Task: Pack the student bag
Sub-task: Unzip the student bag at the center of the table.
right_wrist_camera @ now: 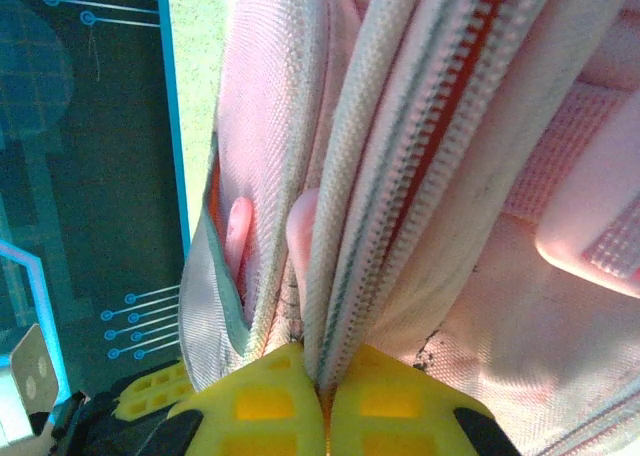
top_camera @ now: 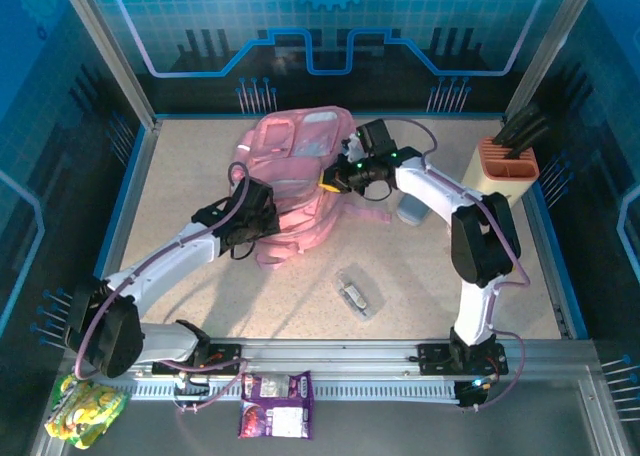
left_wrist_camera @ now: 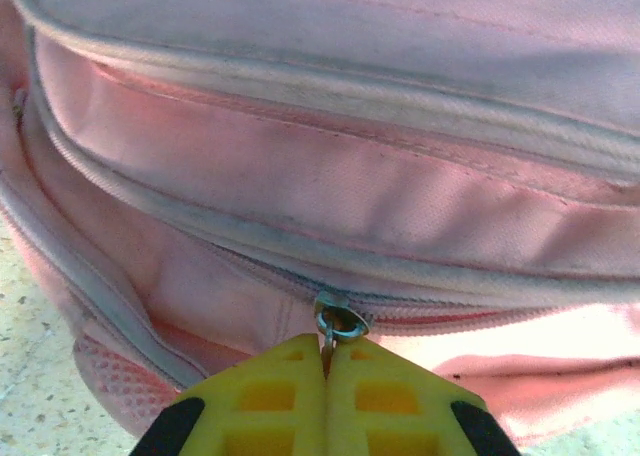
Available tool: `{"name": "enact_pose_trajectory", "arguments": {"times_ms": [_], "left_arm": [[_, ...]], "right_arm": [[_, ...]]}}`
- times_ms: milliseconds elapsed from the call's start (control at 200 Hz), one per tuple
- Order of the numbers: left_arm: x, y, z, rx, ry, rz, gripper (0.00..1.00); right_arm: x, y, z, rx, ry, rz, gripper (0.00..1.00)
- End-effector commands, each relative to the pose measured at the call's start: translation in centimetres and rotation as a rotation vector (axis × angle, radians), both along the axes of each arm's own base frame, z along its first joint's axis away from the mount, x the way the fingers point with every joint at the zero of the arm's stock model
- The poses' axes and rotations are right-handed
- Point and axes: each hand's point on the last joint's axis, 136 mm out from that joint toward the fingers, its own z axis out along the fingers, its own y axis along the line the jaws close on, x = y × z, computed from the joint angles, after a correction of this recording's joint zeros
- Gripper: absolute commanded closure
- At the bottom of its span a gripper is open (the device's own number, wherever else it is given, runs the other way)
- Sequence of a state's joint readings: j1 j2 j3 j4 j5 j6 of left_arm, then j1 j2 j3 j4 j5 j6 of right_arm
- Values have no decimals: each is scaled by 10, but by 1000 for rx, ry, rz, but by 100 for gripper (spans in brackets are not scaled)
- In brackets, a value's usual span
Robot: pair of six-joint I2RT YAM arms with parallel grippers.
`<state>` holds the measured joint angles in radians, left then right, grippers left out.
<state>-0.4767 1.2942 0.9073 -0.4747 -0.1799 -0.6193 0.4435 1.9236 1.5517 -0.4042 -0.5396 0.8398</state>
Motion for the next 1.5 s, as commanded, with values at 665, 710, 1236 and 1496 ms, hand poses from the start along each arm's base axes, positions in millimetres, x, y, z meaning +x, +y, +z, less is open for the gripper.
{"name": "enact_pose_trajectory", "arguments": {"times_ms": [665,710,1236,1496], "left_arm": [[25,-117,13,-122,-26,-186,100],[24,-120,13,-126,-26,-192,100],[-4,-103,-5,-60,40,-209,100],[-51,-35,-50,140,166,-111,100]], "right_arm": [[-21,-21,-12,-37,9,-26,35],[-22,-14,-17,-27,20,-36,35],[15,-8,-6,-11,-56,-119,100],[53,-43,18,30,-84,-170,100]]}}
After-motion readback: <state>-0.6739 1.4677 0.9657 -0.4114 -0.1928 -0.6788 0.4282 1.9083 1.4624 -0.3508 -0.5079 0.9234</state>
